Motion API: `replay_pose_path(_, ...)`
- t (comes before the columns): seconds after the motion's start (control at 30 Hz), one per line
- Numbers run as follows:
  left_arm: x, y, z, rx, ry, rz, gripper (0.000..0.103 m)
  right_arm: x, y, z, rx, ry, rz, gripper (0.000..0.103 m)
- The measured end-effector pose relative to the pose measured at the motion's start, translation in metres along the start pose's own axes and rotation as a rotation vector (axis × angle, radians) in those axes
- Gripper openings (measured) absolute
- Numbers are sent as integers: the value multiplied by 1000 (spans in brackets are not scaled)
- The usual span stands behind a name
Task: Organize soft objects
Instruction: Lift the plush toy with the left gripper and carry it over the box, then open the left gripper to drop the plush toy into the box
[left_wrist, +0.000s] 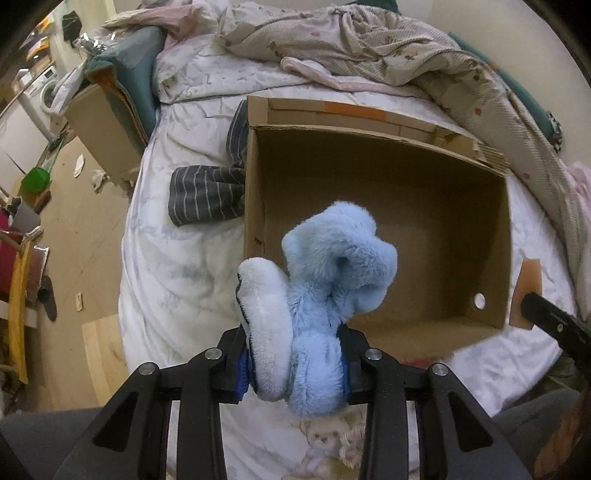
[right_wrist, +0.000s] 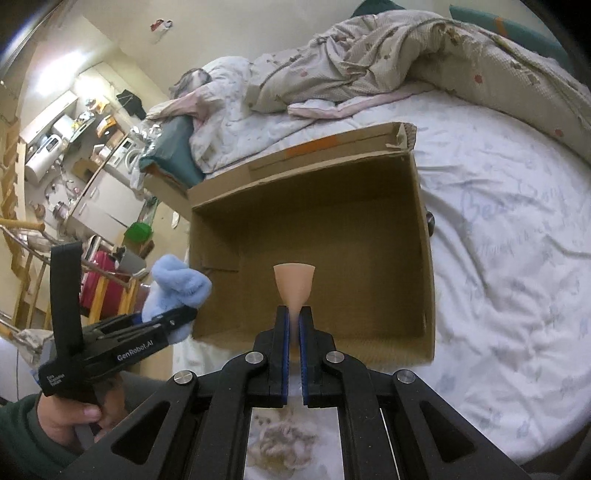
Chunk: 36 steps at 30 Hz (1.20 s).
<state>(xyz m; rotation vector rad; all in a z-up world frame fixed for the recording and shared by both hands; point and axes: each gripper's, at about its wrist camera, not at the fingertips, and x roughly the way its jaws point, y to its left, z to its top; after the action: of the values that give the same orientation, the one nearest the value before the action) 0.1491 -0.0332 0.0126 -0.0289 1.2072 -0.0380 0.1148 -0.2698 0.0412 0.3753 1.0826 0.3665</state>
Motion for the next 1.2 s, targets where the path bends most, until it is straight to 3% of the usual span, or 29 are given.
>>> replay_pose_path(0.43, 48, -14, 24, 56, -11, 50, 35, 51, -34, 6, 35, 28, -41, 7)
replay_pose_path(0.83, 71, -18, 30, -19, 18, 36, 42, 74, -31, 6, 30, 89, -70, 7)
replay_pose_path(1.2, 62, -38, 28, 5, 0, 39, 88, 77, -34, 7, 35, 97, -75, 7)
